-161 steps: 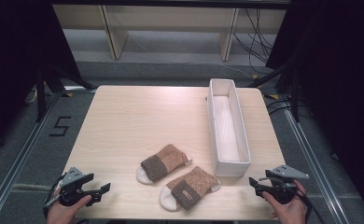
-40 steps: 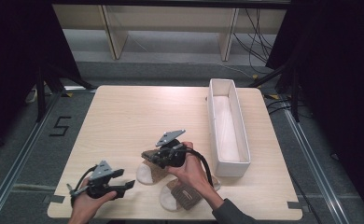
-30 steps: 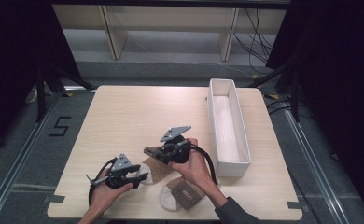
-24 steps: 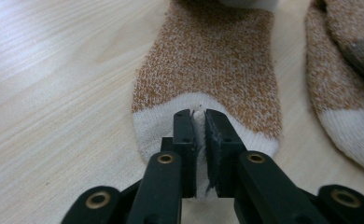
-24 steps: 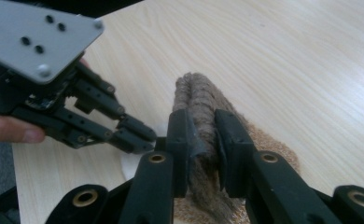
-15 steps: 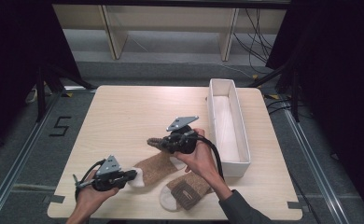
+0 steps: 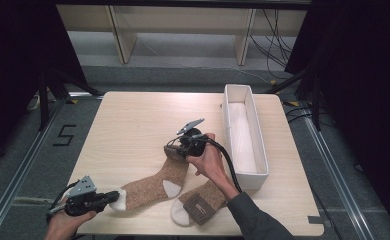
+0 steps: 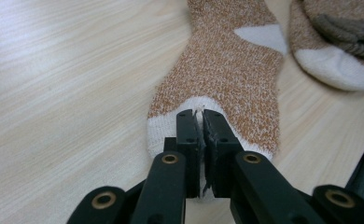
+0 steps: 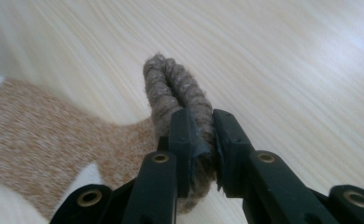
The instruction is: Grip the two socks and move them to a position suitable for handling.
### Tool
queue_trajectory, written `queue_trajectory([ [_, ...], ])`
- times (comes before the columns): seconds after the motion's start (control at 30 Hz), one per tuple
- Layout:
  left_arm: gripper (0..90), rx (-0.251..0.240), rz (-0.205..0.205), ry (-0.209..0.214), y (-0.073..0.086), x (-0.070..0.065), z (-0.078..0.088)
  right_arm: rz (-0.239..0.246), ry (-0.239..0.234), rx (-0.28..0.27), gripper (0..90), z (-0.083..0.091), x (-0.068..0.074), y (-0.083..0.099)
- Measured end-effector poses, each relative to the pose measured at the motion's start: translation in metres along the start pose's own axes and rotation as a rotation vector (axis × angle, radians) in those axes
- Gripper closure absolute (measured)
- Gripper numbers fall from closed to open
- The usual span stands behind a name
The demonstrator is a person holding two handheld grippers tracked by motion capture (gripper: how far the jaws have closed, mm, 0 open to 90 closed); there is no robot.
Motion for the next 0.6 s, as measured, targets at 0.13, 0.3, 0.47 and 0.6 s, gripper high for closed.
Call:
queue_trajectory([
  [0.13, 84.9, 0.038, -0.009, -0.009, 0.005, 0.005, -0.001, -0.017, 0.044, 0.034, 78.1, -0.011, -0.009, 0.003],
  [0.3, 84.7, 0.044, 0.007, -0.041, 0.009, 0.013, 0.001, -0.041, 0.066, 0.068, 76.5, -0.021, -0.019, 0.009],
  [0.47, 82.3, 0.027, 0.047, -0.083, 0.01, 0.018, 0.0, -0.077, 0.107, 0.105, 68.9, -0.023, -0.019, 0.017],
  [0.6, 78.4, 0.005, 0.043, -0.108, 0.005, 0.018, 0.006, -0.045, 0.151, 0.053, 64.8, -0.014, -0.025, 0.012],
])
Point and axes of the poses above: each handheld gripper's, and its own axes: z roughly backward along the jaws, y roughly out of its underside, x roughly to its left, the point moved 5 cm from there along -z, roughly forward along the jaws, and after that the axes turned 11 degrees about -z, right-handed, at the moved point
